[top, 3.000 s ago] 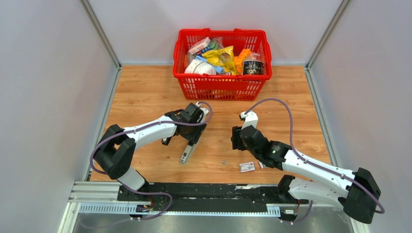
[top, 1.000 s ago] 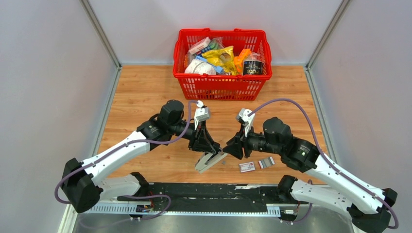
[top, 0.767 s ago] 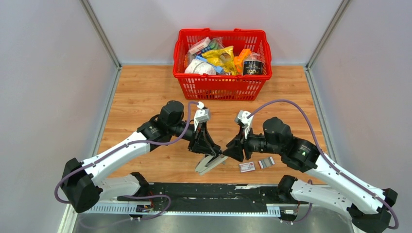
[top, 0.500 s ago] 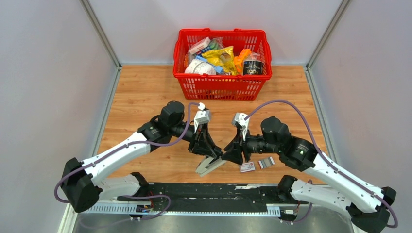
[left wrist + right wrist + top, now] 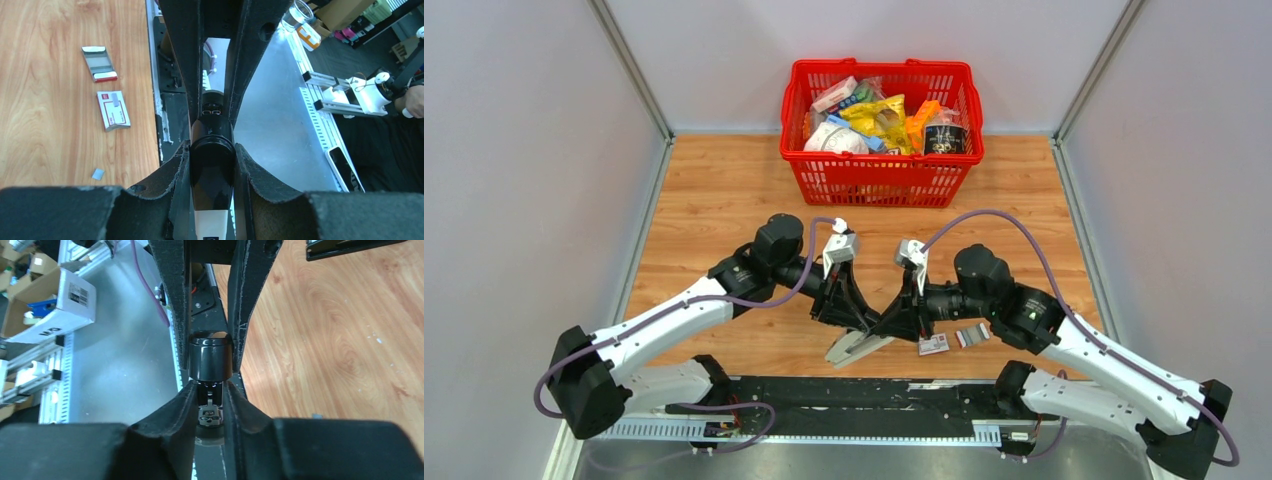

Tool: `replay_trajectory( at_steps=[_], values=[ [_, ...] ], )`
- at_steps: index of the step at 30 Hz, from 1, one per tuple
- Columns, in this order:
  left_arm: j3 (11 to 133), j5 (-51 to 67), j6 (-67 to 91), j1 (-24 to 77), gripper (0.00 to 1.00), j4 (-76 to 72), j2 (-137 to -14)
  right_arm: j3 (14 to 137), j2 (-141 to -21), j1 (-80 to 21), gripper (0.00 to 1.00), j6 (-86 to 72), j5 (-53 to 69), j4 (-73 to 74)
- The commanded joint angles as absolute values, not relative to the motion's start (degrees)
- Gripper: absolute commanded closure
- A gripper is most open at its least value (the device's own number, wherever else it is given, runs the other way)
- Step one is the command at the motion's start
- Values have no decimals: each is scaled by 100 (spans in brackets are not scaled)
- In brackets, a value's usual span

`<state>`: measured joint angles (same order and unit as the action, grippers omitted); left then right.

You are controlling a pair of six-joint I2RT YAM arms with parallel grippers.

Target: Unload the staples from the stapler

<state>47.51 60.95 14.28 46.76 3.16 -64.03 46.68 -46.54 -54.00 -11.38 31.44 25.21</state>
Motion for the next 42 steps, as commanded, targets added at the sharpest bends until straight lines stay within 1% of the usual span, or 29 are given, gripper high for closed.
replay_trajectory(
  at_steps=[1, 4, 5, 16, 22, 27, 34, 37, 42],
  values=[
    [4869, 6302, 1608, 4702, 100, -483, -6038, 4413, -4456, -5484, 83, -1397, 3225, 2224],
    [4860, 6126, 1626, 4702, 100, -536, -5950, 4211, -4290, -5528, 99, -1590, 3199, 2066],
    [4869, 6022, 1626, 4702, 100, -562, -5898, 4132, -4211, -5546, 100, -1660, 3173, 2013],
    [4975, 4817, 1775, 4702, 100, -966, -5239, 3191, -3200, -5607, 100, -2504, 2883, 1626],
    [4606, 3755, 1986, 4685, 100, -1546, -4651, 2743, -2831, -5643, 100, -2829, 2690, 1539],
    [4333, 3253, 2153, 4702, 100, -2047, -4342, 2409, -2567, -5651, 100, -3163, 2584, 1319],
    [4175, 2375, 2364, 4702, 100, -2645, -4157, 1943, -2443, -5704, 100, -3489, 2549, 924],
    [4096, 2032, 2443, 4702, 100, -3119, -4148, 1653, -2470, -5757, 100, -3673, 2523, 573],
    [4087, 1898, 2540, 4702, 100, -3629, -4385, 1415, -2645, -5818, 100, -3823, 2443, 80]
  ],
)
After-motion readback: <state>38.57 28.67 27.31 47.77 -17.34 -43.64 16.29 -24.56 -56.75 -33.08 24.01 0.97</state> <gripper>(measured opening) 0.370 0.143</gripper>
